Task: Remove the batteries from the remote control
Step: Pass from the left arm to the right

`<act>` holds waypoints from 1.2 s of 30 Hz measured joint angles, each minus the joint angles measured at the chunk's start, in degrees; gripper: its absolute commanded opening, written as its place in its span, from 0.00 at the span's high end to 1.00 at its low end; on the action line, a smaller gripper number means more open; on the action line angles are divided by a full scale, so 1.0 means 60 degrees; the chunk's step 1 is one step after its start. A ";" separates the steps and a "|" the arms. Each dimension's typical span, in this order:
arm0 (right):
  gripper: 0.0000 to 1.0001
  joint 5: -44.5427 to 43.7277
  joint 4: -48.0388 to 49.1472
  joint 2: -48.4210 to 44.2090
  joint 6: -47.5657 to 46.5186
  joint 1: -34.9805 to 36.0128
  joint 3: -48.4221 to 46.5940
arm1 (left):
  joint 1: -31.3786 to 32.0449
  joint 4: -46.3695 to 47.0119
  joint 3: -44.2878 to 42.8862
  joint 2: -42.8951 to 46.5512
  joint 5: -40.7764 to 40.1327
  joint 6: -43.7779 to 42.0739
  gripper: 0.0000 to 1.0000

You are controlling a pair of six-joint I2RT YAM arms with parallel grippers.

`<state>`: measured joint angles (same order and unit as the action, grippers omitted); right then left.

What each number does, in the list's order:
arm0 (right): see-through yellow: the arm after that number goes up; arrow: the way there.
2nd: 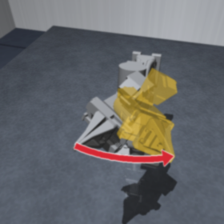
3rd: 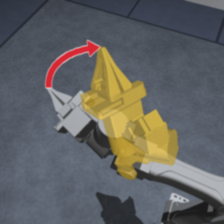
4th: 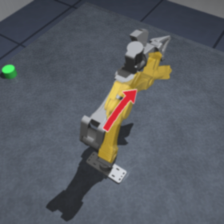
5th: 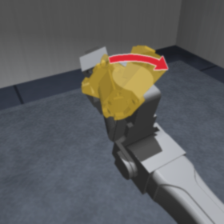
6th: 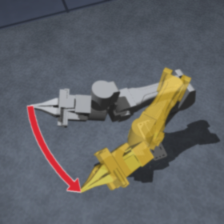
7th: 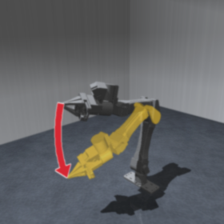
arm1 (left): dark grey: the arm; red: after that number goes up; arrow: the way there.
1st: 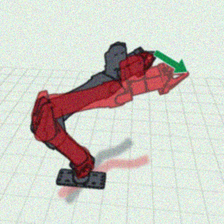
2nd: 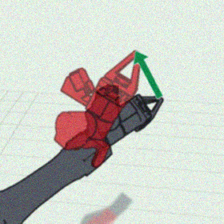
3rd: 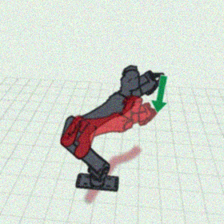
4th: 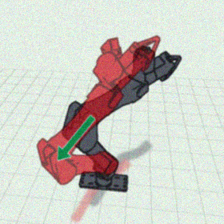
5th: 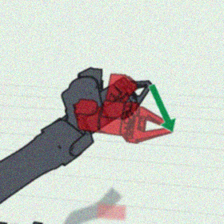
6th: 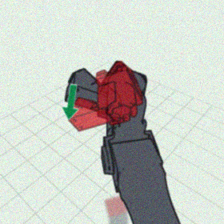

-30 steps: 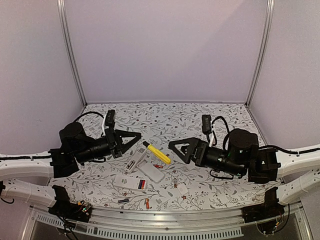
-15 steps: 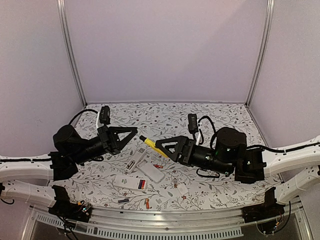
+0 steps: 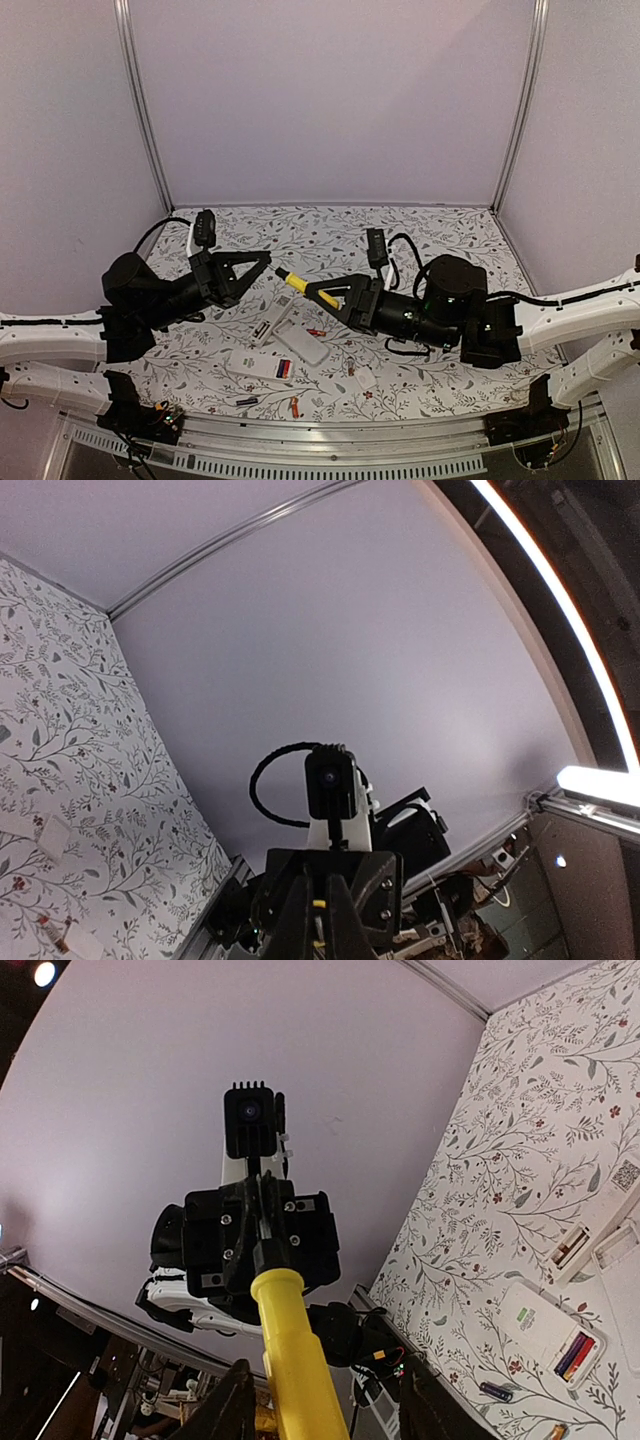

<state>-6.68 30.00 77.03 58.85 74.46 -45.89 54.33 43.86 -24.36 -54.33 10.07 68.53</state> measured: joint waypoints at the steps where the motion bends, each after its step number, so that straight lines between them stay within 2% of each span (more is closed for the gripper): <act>1: 0.56 0.0029 0.0007 0.0018 0.0011 0.0000 -0.0004 | 0.0000 0.0025 0.0000 0.0000 0.0000 -0.0004 1.00; 11: 0.70 0.0233 0.0266 0.0051 0.0076 -0.0044 -0.0102 | 0.0000 0.0171 0.0036 0.0000 0.0004 -0.0029 1.00; 19: 0.95 0.0361 0.0463 0.0073 0.0047 -0.0044 -0.0102 | 0.0000 0.0324 0.0117 0.0000 0.0004 0.0117 1.00; 20: 0.96 0.0390 0.0528 0.0073 0.0047 -0.0044 -0.0102 | 0.0000 0.0346 0.0124 0.0011 0.0004 0.0186 0.97; 22: 1.00 0.0397 0.0565 0.0073 0.0055 -0.0044 -0.0091 | 0.0000 0.0310 0.0127 0.0058 0.0004 0.0233 0.83; 25: 1.00 0.0262 0.0495 0.0040 0.0069 -0.0055 -0.0011 | 0.0007 -0.0164 0.0127 0.0095 -0.0007 0.0138 0.55; 28: 1.00 0.0011 0.0066 -0.0117 0.0087 -0.0160 0.0244 | 0.0007 -0.1271 0.0098 0.0240 -0.0047 0.0062 0.35; 31: 1.00 -0.0233 -0.0750 -0.0393 0.0062 -0.0295 0.0492 | 0.0000 -0.2834 -0.0026 0.0357 -0.0073 -0.0011 0.27; 36: 1.00 -0.0484 -0.2495 -0.0663 -0.0288 -0.0576 0.0525 | -0.0040 -0.5632 -0.0062 0.0503 -0.0149 0.0018 0.21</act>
<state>-9.58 15.03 73.06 57.12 71.00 -42.74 54.08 10.07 -24.73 -51.31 9.17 68.64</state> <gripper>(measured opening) 0.143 0.767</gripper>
